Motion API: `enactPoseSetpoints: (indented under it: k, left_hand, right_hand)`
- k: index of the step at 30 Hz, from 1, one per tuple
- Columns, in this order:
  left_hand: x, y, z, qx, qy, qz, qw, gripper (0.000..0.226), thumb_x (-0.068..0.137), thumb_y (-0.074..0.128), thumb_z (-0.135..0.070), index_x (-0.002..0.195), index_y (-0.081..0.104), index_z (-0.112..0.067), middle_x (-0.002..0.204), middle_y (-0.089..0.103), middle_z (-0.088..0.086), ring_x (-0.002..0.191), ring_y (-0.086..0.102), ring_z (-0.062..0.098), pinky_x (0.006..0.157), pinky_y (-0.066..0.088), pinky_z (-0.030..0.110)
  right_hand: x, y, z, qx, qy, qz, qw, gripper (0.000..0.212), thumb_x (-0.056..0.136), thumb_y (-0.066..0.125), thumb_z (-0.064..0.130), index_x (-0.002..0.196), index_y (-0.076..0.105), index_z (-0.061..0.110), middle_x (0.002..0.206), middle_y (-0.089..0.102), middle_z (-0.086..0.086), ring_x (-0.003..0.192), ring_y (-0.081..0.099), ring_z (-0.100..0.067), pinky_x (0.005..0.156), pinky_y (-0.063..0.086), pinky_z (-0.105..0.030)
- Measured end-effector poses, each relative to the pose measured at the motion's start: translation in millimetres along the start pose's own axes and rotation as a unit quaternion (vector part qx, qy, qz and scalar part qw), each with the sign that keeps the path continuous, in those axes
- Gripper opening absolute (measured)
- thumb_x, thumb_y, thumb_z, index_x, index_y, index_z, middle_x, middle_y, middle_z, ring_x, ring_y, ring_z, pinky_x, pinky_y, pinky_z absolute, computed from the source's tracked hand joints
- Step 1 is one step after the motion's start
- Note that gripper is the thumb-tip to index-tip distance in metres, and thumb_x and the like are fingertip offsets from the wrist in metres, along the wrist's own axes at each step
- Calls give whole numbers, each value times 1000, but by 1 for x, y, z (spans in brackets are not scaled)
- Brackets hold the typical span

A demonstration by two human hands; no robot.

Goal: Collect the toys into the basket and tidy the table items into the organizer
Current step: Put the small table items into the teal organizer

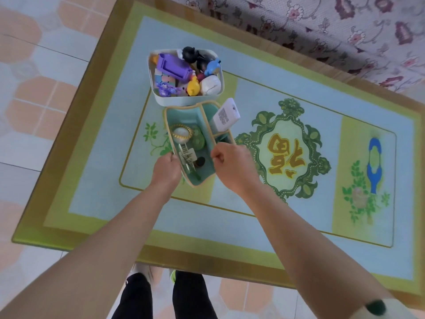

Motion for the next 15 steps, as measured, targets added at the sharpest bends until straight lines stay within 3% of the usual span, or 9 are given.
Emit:
enactPoseSetpoints:
  k: [3,6,9,11,15]
  left_hand:
    - [0,4,-2,13,5,-35,999,32,102,30,-21,91,55,-5,100,62,17,104,59,39,83,46,36]
    - [-3,8,-7,38,13,-74,996,34,103,29,-25,96,55,-5,107,61,21,98,56,35,78,38,36]
    - [-2,13,-7,49,11,-101,994,39,103,28,-26,105,56,1,113,60,22,105,56,37,83,41,39]
    - [1,14,-5,58,15,-113,992,35,103,29,-25,100,55,-2,109,60,21,103,56,37,79,40,38]
    - [2,15,-2,69,30,-130,989,33,102,30,-25,95,54,-4,99,57,15,87,50,28,74,37,36]
  right_hand:
    - [-10,-27,-37,26,52,-63,996,17,84,52,9,85,68,13,76,70,-5,73,61,-26,68,51,-35]
    - [-18,-27,-76,28,115,-66,991,18,84,52,7,88,68,12,81,70,-5,77,62,-25,70,51,-34]
    - [-22,-4,-107,-5,147,-10,989,26,85,50,3,104,65,13,101,67,-6,96,58,-26,77,49,-34]
    - [-22,19,-120,-45,141,59,987,42,82,54,2,122,55,16,118,57,-6,111,50,-27,84,45,-36]
    - [-26,57,-134,-128,125,132,975,65,79,71,19,135,40,20,130,42,-9,116,42,-31,89,43,-40]
Point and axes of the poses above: each hand's wrist, its own x-axis towards the middle knuckle, its own y-axis out of the palm, z = x × y, the point moved 7 cm from there along x, towards the middle knuckle
